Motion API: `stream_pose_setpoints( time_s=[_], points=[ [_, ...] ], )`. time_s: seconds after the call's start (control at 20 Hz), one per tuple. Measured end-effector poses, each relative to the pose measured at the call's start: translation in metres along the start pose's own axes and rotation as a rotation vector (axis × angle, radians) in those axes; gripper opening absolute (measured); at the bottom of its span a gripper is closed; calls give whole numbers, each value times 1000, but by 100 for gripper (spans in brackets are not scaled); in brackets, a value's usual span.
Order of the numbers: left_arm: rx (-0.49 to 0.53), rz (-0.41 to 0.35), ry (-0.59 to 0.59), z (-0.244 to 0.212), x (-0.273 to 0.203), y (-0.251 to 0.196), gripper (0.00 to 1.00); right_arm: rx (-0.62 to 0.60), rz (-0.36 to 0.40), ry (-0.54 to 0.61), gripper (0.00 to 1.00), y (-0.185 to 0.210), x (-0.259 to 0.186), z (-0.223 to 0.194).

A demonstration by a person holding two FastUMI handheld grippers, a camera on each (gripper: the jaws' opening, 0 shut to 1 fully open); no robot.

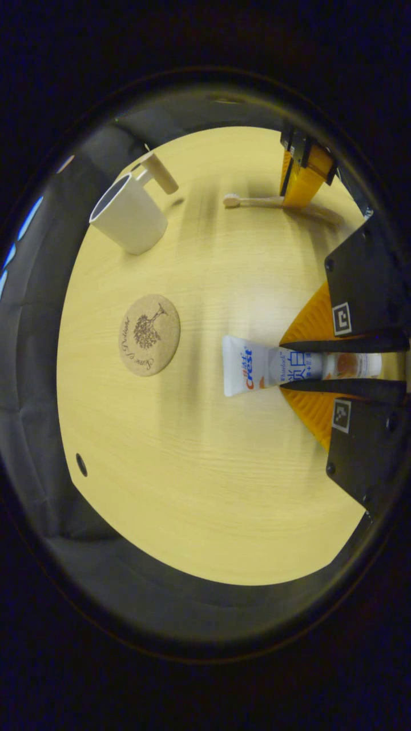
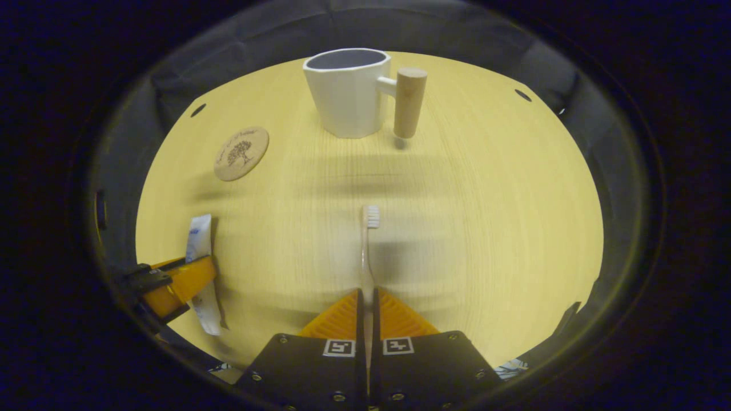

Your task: Put the toothbrush and toothpaste on the desktop into the cup, then pick up the cup and place it on the coaster on the desktop.

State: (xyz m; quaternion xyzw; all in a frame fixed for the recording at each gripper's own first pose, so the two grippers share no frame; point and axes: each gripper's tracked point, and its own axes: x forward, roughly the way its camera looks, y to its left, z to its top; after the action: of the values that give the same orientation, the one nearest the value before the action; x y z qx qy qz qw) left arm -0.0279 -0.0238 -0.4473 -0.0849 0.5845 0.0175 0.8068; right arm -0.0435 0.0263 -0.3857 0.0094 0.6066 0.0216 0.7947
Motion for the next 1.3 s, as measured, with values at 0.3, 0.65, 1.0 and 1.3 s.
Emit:
stream_pose_setpoints(
  time_s=[0.3, 0.65, 1.0, 1.3],
  points=[
    [-36, 13, 5, -3, -3, 11, 26, 43, 35, -77, 3, 6, -34, 23],
    [-52, 9, 2, -3, -5, 15, 26, 58, 74, -218, 3, 18, -80, 79],
    [-26, 0, -11, 1, -11, 14, 26, 105, 73, -391, 3, 12, -107, 187],
    [-10, -4, -8, 0, -12, 14, 26, 178, 72, -481, 3, 7, -106, 265]
  ],
)
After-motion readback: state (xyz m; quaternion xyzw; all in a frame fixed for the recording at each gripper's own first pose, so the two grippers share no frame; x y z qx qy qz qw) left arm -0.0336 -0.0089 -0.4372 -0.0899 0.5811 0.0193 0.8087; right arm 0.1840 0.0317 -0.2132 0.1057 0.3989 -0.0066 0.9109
